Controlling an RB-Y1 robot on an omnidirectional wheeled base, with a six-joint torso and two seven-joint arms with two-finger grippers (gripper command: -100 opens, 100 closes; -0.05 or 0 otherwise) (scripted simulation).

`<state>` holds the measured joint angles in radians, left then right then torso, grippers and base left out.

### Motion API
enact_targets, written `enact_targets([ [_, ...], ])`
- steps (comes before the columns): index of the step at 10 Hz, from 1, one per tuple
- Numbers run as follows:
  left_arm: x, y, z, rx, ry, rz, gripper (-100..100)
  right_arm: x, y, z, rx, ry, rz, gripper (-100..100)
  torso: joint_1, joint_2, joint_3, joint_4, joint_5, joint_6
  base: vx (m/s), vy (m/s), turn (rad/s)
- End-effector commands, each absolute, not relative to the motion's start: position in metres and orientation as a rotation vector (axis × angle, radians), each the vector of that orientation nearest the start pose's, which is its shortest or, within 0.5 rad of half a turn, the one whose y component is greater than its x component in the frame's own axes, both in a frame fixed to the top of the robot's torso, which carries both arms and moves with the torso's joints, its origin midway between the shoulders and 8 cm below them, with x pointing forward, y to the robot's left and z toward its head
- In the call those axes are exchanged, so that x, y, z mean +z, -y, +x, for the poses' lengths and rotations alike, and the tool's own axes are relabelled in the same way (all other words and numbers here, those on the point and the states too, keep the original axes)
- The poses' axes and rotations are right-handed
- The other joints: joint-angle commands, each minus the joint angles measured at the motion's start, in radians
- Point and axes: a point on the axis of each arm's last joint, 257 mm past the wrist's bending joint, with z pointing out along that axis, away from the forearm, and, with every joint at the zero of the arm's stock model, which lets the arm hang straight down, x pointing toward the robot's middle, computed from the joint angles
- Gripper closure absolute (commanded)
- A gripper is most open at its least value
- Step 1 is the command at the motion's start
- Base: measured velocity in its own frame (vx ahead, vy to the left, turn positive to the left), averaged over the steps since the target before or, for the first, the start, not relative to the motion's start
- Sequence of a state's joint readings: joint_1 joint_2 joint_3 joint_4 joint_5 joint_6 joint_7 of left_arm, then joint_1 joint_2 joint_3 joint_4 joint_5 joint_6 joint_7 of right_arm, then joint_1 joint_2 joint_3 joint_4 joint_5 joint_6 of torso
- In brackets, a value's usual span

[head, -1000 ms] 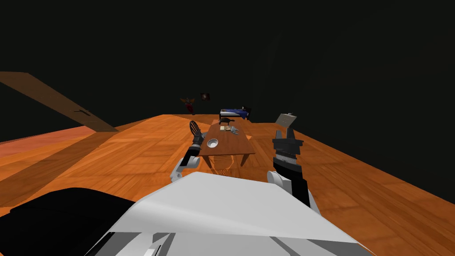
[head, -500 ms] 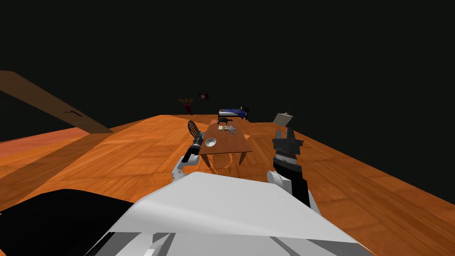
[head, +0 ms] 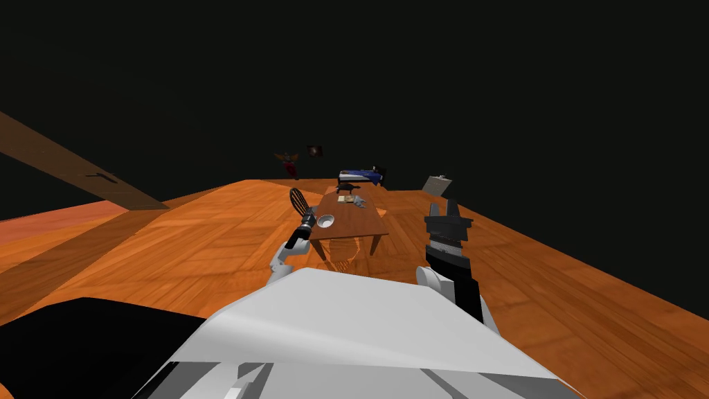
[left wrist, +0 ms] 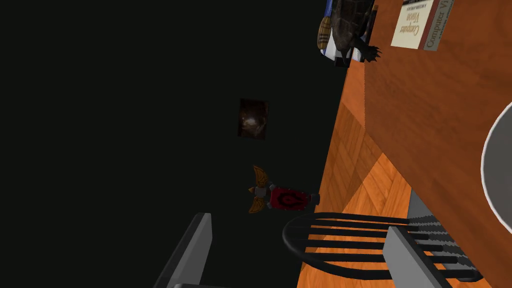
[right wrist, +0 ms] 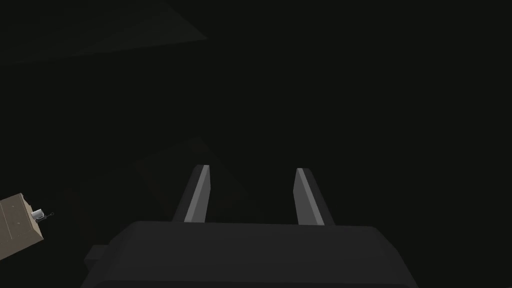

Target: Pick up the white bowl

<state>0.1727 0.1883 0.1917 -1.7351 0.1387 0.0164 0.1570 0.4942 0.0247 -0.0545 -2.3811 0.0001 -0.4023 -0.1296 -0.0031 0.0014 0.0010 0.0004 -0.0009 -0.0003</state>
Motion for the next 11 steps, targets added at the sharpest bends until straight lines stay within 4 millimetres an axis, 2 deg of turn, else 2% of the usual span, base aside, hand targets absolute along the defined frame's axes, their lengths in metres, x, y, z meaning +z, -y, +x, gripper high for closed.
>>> enact_targets([
  [1, -0.227, -0.402, 0.49, -1.092, -1.006, -1.401, -100, 0.053, 0.297, 0.335, 1.371, -0.545, 0.708, 0, 0.0, 0.0, 0.0, 0.0, 0.0, 0.0, 0.0, -0.067, -0.034],
  [3, -0.25, -0.412, 0.491, -1.06, -1.022, -1.47, -100, 0.053, 0.297, 0.335, 1.371, -0.545, 0.708, 0, -0.001, -0.002, -0.001, 0.0, 0.0, 0.0, 0.013, -0.064, -0.044],
  [6, -0.296, -0.441, 0.491, -0.982, -1.042, -1.627, -100, 0.053, 0.297, 0.335, 1.371, -0.545, 0.708, 0, -0.001, -0.003, -0.002, -0.001, 0.0, 0.0, 0.029, -0.075, -0.046],
  [7, -0.304, -0.442, 0.489, -0.968, -1.051, -1.647, -100, 0.053, 0.297, 0.335, 1.371, -0.545, 0.708, 0, -0.002, -0.004, -0.002, -0.001, 0.0, 0.0, 0.034, -0.067, -0.009],
  [8, -0.321, -0.452, 0.486, -0.935, -1.057, -1.703, -100, 0.053, 0.297, 0.335, 1.371, -0.545, 0.708, 0, -0.001, -0.004, -0.002, -0.001, 0.0, 0.0, 0.045, -0.049, -0.03],
  [9, -0.321, -0.452, 0.485, -0.934, -1.059, -1.705, -100, 0.053, 0.297, 0.335, 1.371, -0.545, 0.708, 0, 0.0, -0.004, -0.002, -0.001, 0.0, 0.0, 0.029, -0.037, -0.016],
  [11, -0.347, -0.47, 0.479, -0.873, -1.065, -1.8, -100, 0.053, 0.297, 0.335, 1.371, -0.545, 0.708, 0, 0.001, -0.003, -0.002, -0.001, 0.0, 0.0, 0.04, -0.053, -0.033],
])
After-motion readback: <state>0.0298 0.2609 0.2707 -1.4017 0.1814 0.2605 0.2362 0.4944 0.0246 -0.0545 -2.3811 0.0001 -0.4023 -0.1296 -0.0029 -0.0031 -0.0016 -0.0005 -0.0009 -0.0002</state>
